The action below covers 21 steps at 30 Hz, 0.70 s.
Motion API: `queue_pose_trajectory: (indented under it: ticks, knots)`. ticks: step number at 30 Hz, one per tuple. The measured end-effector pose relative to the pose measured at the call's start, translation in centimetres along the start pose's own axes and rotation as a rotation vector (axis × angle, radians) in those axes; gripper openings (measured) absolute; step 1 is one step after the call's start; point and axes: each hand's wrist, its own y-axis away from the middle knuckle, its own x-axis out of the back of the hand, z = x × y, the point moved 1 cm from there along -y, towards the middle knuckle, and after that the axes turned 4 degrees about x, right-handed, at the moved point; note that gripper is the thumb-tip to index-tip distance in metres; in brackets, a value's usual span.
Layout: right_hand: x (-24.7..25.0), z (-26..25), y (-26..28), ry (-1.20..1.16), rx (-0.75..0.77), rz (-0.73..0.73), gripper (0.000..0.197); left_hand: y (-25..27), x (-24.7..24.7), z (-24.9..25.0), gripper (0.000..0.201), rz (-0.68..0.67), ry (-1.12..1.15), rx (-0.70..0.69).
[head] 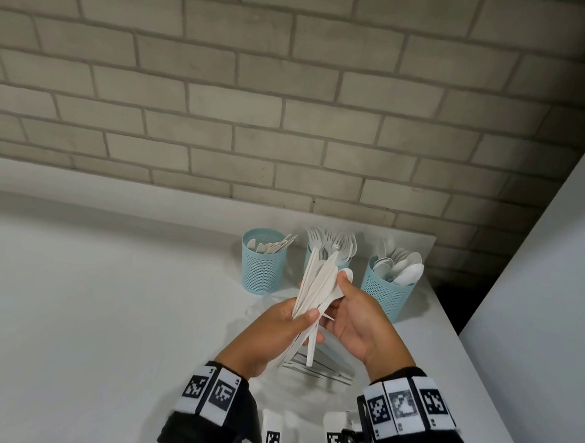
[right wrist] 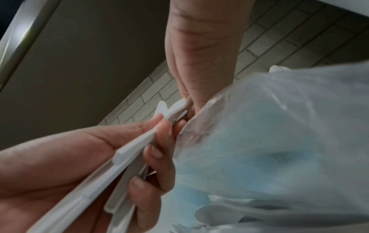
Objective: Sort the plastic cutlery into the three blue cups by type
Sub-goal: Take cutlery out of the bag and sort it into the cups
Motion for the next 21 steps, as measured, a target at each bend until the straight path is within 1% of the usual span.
queue_pose_trajectory:
  ticks: [4,9,15,19,21]
  knots:
    - [-0.3,-0.2,0.0,0.014,-0.017,0.019,0.040,0.0,0.1,-0.3,0.022,0.002,0.010,0.035]
    - [-0.6,-0.6,0.0,-0.034,-0.034,0.078,0.036,0.1,0.0,-0.1,0.030,0.022,0.099,0.096]
    - [-0.5,-1.0,0.1,0.022,0.003,0.079,0.029,0.2,-0.1,0.1,0.035,0.066,0.102,0.077]
    - [-0.4,-1.1,0.0,-0.005,0.023,0.069,0.024,0.3,-0.1,0.1,0.030,0.114,0.124,0.058]
    - [-0.4,-1.1,0.0,-0.033,0.036,0.062,0.023,0.2,-0.1,0.1,0.029,0.164,0.121,0.056]
